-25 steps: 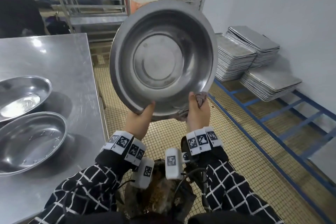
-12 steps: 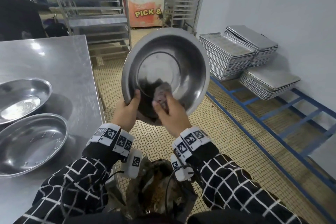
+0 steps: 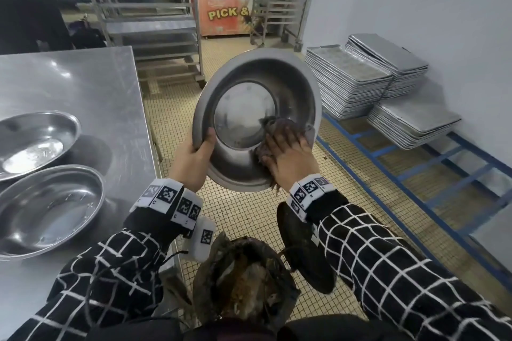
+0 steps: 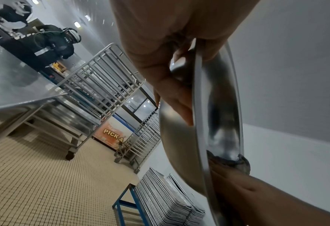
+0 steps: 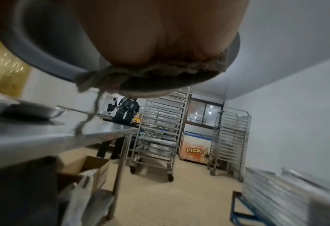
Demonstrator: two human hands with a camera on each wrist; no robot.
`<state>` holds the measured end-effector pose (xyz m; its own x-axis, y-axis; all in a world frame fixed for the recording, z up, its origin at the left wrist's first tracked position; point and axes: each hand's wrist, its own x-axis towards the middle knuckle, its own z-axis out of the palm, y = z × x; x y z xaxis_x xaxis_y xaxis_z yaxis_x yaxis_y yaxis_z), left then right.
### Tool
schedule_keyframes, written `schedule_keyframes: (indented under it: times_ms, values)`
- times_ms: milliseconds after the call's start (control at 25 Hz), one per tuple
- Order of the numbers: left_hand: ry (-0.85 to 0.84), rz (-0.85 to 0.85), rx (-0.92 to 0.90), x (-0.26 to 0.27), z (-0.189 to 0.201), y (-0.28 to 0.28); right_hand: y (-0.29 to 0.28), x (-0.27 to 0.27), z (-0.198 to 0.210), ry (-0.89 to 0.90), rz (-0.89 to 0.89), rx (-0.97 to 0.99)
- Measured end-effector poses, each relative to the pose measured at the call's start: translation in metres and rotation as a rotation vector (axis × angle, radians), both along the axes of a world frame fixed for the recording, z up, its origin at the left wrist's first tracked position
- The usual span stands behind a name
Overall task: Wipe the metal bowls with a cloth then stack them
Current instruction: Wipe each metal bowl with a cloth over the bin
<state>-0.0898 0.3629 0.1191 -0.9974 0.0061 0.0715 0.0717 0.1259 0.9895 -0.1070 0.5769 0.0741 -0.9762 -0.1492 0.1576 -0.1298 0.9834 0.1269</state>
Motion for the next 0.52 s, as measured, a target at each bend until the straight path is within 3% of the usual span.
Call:
schedule_keyframes:
  times_ms: [120,240,320,400,520]
  values:
    - [0.020,0.041,0.045,-0.001,0.000,0.007,-0.030,0.012,-0.009,-0.028,0.066,-0.225]
    - [0.023,0.093,0.093,0.001,-0.001,0.014,-0.071,0.027,-0.013,0.122,0.112,-0.622]
    - [0.025,0.131,0.127,0.002,0.000,0.017,-0.089,0.036,-0.009,0.214,0.110,-0.762]
    - [0.027,0.147,0.168,0.004,0.003,0.018,-0.092,0.044,-0.008,0.281,0.115,-0.748]
    - [0.018,0.126,0.211,0.005,0.009,0.014,-0.074,0.044,-0.022,0.247,0.063,-0.571]
